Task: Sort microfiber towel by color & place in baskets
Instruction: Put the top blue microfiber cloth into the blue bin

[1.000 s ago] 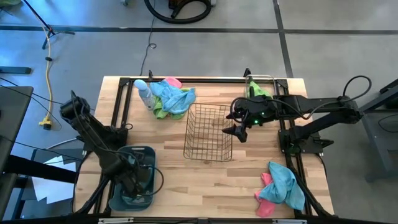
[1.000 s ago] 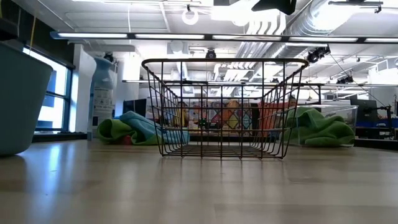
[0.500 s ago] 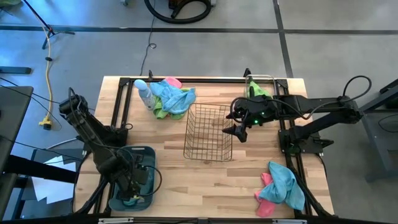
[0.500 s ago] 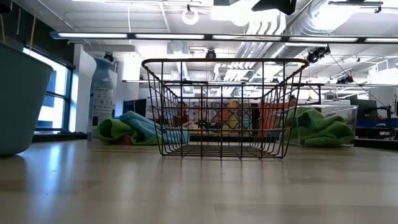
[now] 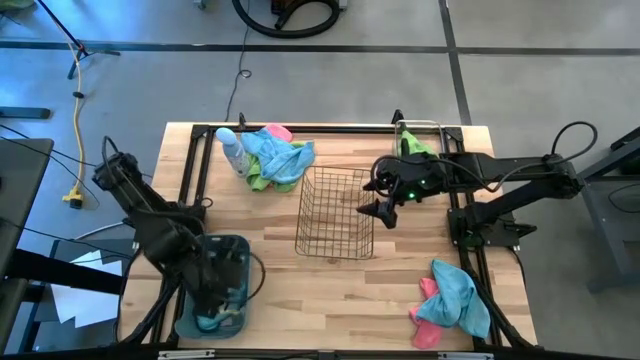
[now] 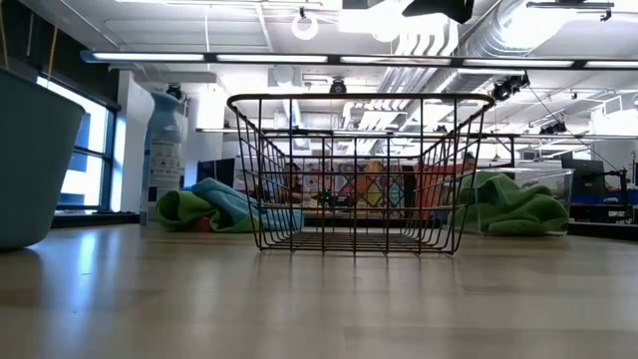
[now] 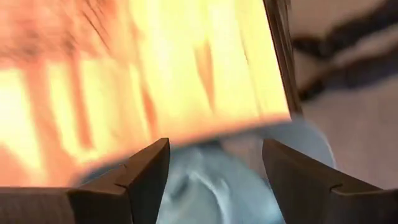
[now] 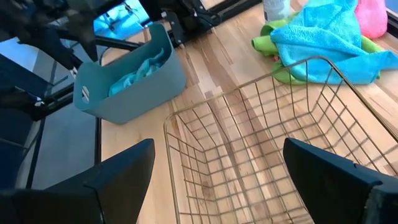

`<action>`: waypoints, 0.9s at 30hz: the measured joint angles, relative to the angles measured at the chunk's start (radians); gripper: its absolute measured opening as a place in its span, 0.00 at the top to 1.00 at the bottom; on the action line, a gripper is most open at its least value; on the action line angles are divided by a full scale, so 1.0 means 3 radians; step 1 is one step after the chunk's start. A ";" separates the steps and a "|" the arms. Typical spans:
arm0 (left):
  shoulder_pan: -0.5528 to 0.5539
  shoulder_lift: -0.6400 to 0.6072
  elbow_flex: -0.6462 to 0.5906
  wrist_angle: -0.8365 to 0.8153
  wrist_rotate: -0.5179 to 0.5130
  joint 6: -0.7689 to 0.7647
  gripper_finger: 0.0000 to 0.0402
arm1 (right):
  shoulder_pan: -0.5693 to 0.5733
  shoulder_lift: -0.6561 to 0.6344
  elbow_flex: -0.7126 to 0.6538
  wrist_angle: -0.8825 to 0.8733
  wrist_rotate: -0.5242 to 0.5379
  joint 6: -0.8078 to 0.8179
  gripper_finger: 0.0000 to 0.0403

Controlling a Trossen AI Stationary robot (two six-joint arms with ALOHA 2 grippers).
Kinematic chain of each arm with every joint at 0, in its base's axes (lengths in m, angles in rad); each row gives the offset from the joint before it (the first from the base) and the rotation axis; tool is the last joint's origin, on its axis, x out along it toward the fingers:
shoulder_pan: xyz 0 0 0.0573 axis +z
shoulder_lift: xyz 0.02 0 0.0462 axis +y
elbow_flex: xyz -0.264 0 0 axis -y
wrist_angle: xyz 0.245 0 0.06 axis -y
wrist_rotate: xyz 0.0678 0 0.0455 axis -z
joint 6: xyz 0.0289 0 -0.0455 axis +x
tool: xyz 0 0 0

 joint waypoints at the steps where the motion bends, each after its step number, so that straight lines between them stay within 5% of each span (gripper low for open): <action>1: 0.0065 0.0000 0.0086 -0.0004 -0.0114 0.0098 0.39 | -0.0001 0.0000 0.0000 0.0035 0.0000 -0.0001 0.12; 12: 0.0895 -0.0411 0.0274 0.0147 -0.0837 0.1072 0.39 | -0.0002 -0.0001 0.0000 0.0326 0.0001 -0.0010 0.12; 21: 0.1706 -0.1233 -0.0928 0.1889 -0.0835 0.1614 0.39 | -0.0145 -0.0001 0.0000 0.0418 0.0092 0.0029 0.12; 27: 0.2231 -0.1149 -0.1389 0.2371 -0.0557 0.1299 0.39 | -0.0367 -0.0001 0.0000 0.0481 0.0154 -0.0009 0.12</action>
